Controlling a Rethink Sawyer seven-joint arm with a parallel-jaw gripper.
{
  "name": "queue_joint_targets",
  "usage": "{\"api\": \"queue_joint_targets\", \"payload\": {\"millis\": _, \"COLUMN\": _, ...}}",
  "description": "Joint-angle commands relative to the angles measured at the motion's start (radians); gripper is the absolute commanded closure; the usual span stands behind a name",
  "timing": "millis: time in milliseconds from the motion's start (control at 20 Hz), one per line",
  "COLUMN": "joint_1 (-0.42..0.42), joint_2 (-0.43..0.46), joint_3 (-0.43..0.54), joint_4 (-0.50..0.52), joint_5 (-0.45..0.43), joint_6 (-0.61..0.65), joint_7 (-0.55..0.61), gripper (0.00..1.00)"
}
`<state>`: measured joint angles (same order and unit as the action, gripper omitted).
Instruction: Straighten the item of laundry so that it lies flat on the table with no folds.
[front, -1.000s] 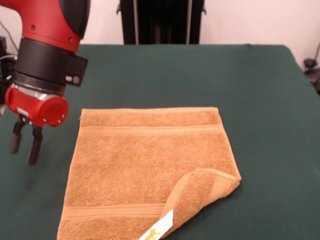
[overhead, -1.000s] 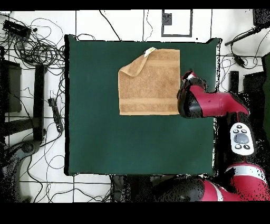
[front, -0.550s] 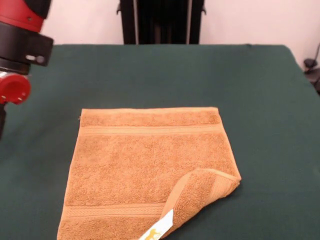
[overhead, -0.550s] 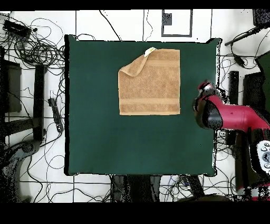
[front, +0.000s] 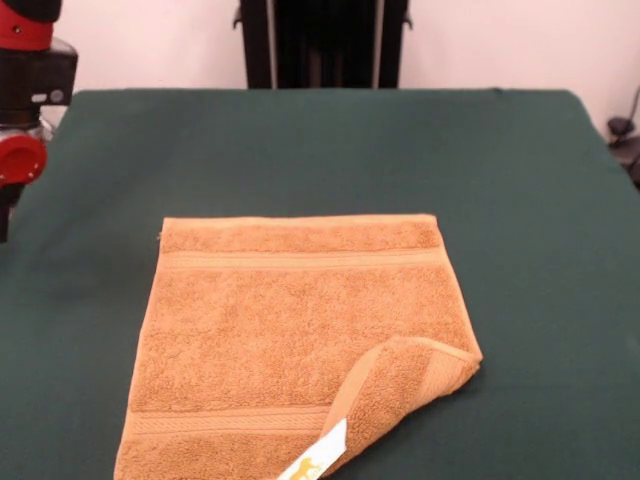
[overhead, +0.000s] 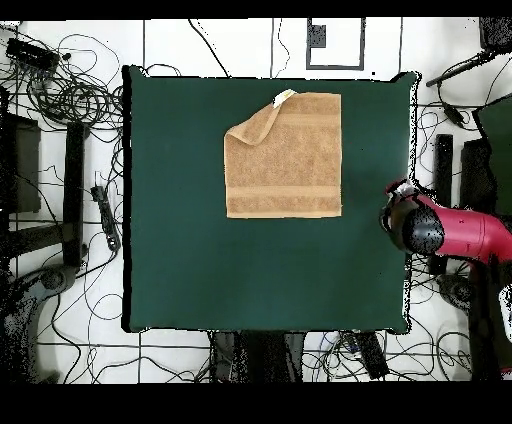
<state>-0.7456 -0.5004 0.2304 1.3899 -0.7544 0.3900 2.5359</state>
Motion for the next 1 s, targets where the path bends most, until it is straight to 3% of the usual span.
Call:
{"api": "queue_joint_targets", "payload": {"millis": 50, "joint_1": -0.007, "joint_2": 0.027, "joint_3": 0.193, "joint_4": 0.173, "joint_5": -0.006, "joint_6": -0.045, "joint_7": -0.217, "gripper": 0.00}}
{"api": "queue_joint_targets", "payload": {"millis": 300, "joint_1": 0.048, "joint_2": 0.026, "joint_3": 0.100, "joint_4": 0.151, "joint_5": 0.054, "joint_6": -0.051, "joint_7": -0.024, "gripper": 0.00}}
{"api": "queue_joint_targets", "payload": {"millis": 700, "joint_1": 0.099, "joint_2": 0.000, "joint_3": 0.095, "joint_4": 0.135, "joint_5": 0.039, "joint_6": 0.009, "joint_7": -0.089, "gripper": 0.00}}
{"api": "queue_joint_targets", "payload": {"millis": 1000, "joint_1": 0.167, "joint_2": -0.016, "joint_3": 0.059, "joint_4": 0.141, "joint_5": 0.027, "joint_6": 0.028, "joint_7": -0.072, "gripper": 0.00}}
